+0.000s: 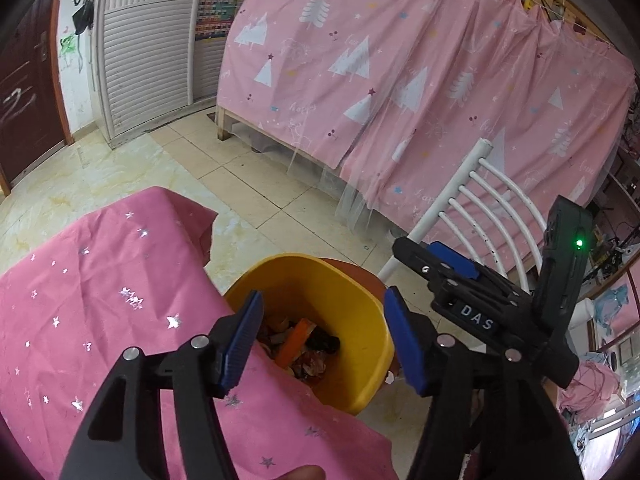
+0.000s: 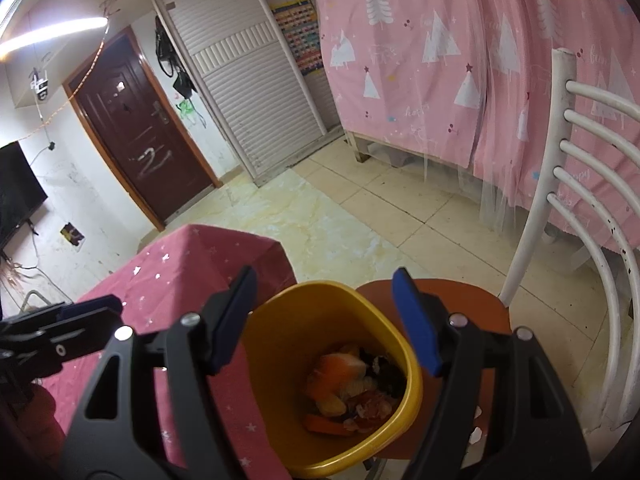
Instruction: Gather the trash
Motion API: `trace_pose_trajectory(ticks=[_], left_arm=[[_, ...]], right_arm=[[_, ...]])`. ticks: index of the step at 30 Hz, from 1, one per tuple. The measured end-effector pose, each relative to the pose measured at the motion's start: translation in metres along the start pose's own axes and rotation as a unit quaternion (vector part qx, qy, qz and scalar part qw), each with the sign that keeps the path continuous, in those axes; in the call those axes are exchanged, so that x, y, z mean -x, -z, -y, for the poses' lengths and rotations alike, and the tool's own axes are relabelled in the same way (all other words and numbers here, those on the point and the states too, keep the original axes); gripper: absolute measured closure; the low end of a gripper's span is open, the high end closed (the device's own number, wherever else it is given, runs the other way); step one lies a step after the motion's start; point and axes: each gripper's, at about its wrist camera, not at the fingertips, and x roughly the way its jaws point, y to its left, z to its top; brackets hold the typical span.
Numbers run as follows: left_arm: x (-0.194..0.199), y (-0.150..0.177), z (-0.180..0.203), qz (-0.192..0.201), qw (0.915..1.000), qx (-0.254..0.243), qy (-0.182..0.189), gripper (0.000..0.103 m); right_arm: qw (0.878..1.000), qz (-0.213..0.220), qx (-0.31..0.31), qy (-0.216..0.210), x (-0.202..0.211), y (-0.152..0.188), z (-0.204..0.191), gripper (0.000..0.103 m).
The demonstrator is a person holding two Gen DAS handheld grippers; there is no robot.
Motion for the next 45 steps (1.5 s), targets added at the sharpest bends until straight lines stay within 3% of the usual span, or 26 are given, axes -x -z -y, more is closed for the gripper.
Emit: trace_pose_trajectory(ticks=[3, 12, 23, 30, 45], left_arm=[[0.005, 0.001, -0.008, 0.004, 0.9999, 0.01, -0.002, 0.046], [0.035, 0.011, -0.041, 0.024, 0.9988, 0.038, -0.02, 0.042], [0.084, 0.037, -0.099, 0.063, 0.991, 0.077, -0.09, 0.037], [0.113, 0.056, -0.128, 0.084, 0.9779, 0.095, -0.166, 0.037], [0.181, 0.117, -0.193, 0.133, 0.9415, 0.157, -0.266, 0.037]], right_arm=[[1.0, 0.001, 0.004, -0.005, 0.001, 0.0, -0.006, 0.035], [0.999, 0.009, 0.031, -0.024, 0.008, 0.001, -0.043, 0.017], [0.994, 0.003, 0.095, -0.054, 0.005, 0.013, -0.116, 0.006], [0.988, -0.001, 0.132, -0.085, 0.003, 0.028, -0.164, 0.006], [0.967, 0.007, 0.201, -0.154, 0.021, 0.075, -0.248, 0.006]])
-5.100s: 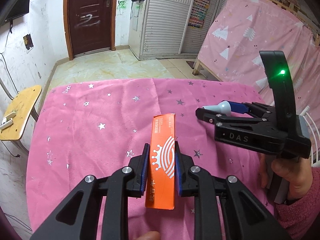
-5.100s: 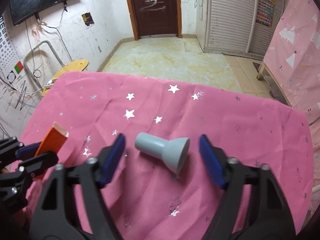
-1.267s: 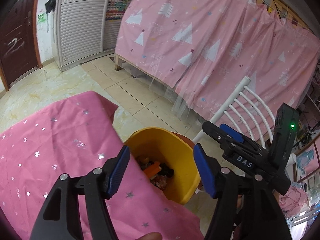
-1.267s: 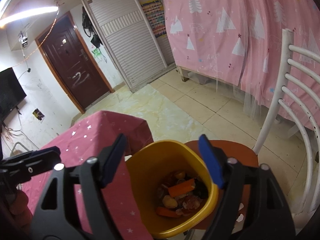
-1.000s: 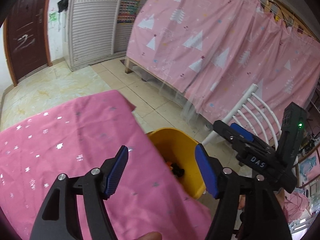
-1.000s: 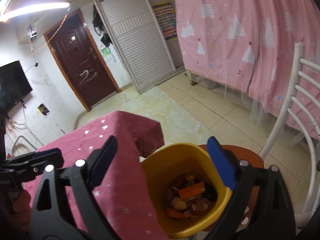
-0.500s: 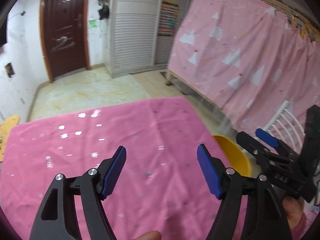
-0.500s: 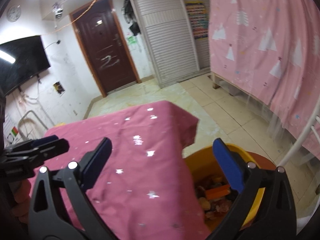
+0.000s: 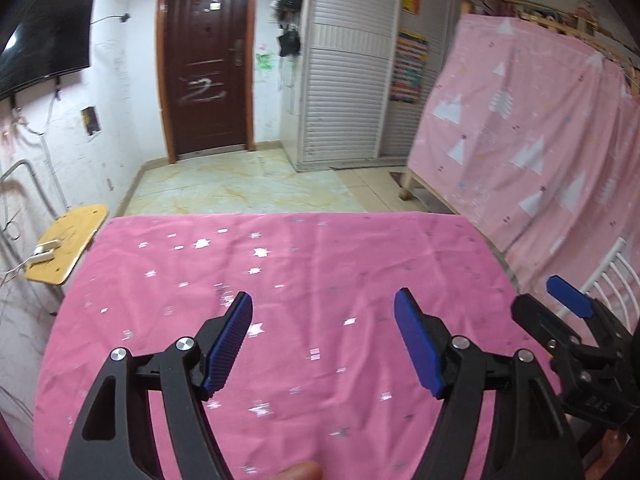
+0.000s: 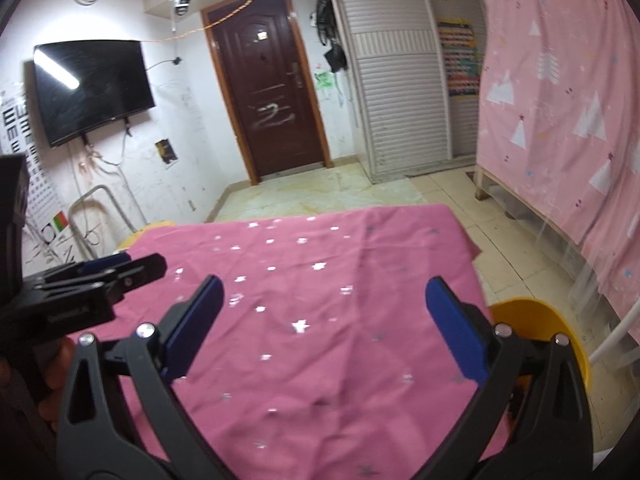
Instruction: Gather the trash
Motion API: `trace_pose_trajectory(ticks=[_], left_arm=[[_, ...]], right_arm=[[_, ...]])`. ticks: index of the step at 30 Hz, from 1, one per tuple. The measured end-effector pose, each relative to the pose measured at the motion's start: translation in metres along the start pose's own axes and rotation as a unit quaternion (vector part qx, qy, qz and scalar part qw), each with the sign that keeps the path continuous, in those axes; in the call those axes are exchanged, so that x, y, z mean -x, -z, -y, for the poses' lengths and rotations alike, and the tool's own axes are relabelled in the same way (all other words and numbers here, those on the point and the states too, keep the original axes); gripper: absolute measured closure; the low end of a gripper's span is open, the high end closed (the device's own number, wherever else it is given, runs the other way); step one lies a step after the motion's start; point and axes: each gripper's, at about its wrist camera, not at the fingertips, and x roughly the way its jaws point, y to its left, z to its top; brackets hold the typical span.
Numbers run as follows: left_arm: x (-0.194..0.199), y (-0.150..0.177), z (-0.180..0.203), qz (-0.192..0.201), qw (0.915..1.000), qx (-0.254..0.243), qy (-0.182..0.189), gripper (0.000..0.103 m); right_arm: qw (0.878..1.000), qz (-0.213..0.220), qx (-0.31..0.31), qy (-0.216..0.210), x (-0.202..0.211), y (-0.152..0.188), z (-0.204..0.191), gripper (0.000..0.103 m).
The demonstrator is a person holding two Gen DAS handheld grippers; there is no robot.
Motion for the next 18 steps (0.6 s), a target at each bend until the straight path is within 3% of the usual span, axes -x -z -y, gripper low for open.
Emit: trace_pose_trajectory(ticks=[6, 18], left_arm=[[0.01, 0.014, -0.036, 0.02, 0.9988, 0.013, -0.044, 0.037], [0.012, 0.039, -0.087, 0.035, 0.9953, 0.037, -0.083, 0.032]], right_arm=[[1.0, 0.004, 0.02, -0.018, -0.001, 0.013, -0.03, 0.006], [0.998, 0.007, 0.048, -0.032, -0.004, 0.027, -0.057, 0.006]])
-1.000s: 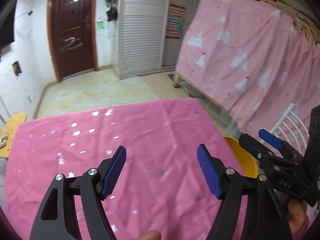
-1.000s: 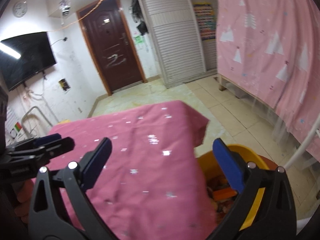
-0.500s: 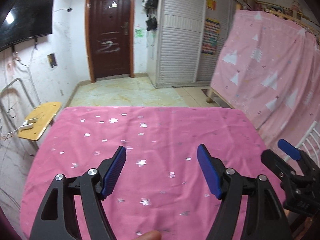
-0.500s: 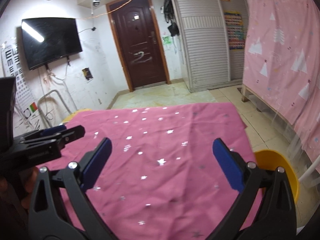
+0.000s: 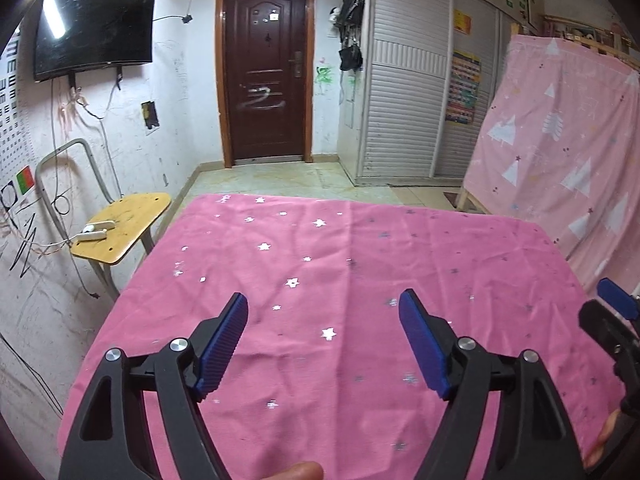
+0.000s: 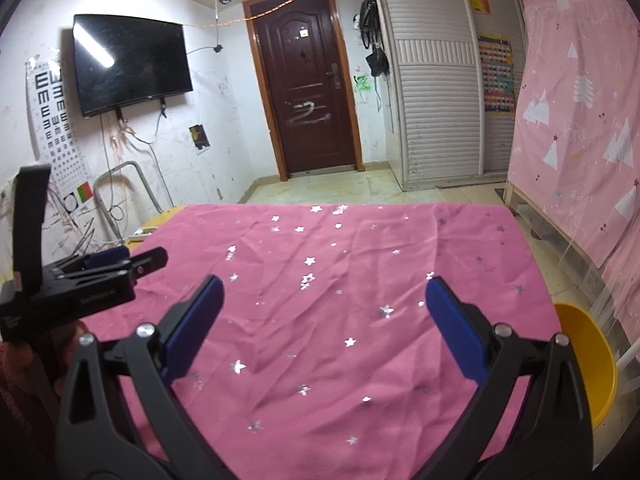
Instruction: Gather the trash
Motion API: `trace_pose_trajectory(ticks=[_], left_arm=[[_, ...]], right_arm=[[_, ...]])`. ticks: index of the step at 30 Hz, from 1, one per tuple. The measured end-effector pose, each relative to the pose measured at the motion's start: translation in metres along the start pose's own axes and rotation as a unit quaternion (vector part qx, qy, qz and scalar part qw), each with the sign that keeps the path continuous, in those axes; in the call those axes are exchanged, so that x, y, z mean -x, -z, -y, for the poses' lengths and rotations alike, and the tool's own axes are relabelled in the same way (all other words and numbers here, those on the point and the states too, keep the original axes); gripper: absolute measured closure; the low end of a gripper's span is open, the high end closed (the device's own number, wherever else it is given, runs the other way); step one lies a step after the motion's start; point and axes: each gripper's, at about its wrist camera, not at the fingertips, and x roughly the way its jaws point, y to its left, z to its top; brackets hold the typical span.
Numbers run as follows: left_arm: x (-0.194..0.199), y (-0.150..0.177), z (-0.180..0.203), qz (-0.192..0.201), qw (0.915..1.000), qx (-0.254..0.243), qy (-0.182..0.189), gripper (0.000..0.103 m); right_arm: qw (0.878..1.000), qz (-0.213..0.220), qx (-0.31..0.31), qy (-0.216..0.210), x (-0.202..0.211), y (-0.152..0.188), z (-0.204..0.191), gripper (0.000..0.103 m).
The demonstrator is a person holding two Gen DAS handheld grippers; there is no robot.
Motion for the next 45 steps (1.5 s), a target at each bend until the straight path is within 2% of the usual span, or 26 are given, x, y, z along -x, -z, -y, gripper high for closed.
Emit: trace_pose_trajectory(ticks=[11, 45], left_arm=[[-0.005, 0.009, -0.011, 0.012, 0.9999, 0.001, -0.009, 0.029], [-0.011, 0.007, -0.012, -0.003, 1.0, 0.007, -0.001, 0.029]], right_arm=[[1.0, -0.004, 0.01, 0.002, -0.007, 0.002, -0.007, 0.006], [1.0, 0.001, 0.012, 0.003, -0.007, 0.004, -0.009, 0.006]])
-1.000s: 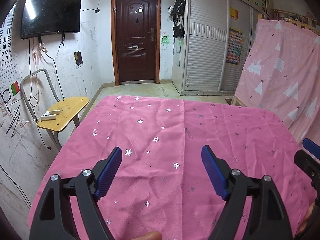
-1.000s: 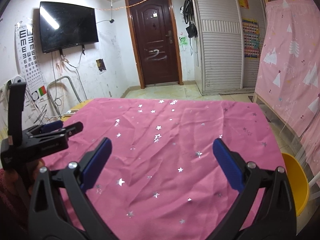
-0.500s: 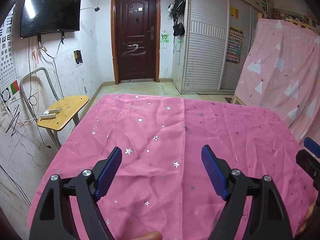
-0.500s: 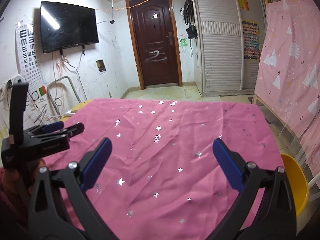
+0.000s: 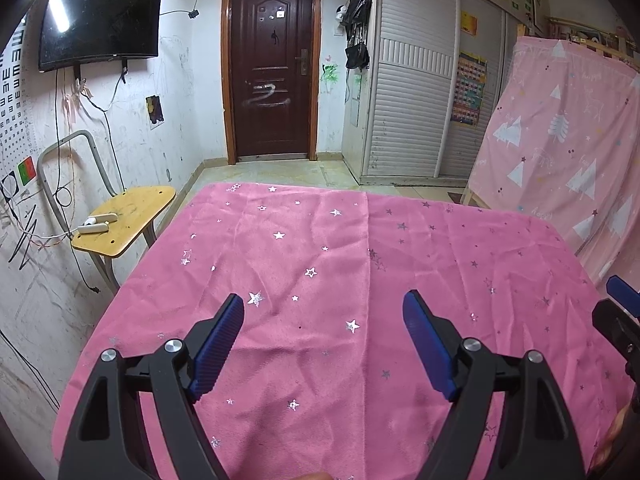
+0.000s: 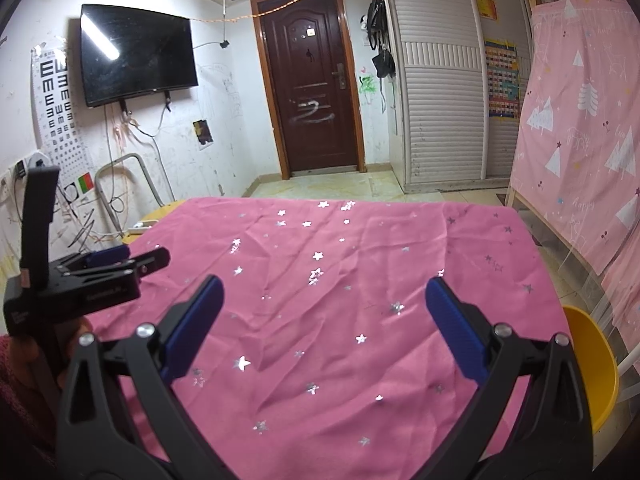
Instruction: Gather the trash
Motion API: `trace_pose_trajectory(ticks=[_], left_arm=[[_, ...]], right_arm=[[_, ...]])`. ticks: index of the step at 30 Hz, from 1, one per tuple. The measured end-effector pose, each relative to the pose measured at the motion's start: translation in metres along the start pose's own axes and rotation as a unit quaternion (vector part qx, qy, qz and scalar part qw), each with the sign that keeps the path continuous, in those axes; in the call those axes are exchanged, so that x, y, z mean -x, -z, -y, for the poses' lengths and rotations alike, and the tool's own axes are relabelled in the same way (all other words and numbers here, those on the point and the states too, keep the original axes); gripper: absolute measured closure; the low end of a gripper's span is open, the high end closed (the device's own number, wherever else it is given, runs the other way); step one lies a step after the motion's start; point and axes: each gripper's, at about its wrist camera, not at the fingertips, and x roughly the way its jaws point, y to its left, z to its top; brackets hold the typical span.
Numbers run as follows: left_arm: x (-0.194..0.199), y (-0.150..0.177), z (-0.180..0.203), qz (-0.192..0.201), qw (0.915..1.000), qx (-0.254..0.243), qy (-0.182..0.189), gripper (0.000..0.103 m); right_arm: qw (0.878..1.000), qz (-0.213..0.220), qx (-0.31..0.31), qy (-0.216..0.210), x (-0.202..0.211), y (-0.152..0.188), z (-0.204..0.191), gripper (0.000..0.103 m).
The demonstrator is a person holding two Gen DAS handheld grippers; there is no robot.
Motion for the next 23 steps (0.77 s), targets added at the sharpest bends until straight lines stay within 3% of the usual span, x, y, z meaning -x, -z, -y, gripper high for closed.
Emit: trace_pose_trajectory(ticks=[23], left_arm=[[-0.0003, 0.0009, 0.003, -0.005, 1.0, -0.001, 0.003, 0.028]], right_arm=[[1.0, -0.001, -0.002, 0.0, 0.0001, 0.0006, -0.0011, 0.006]])
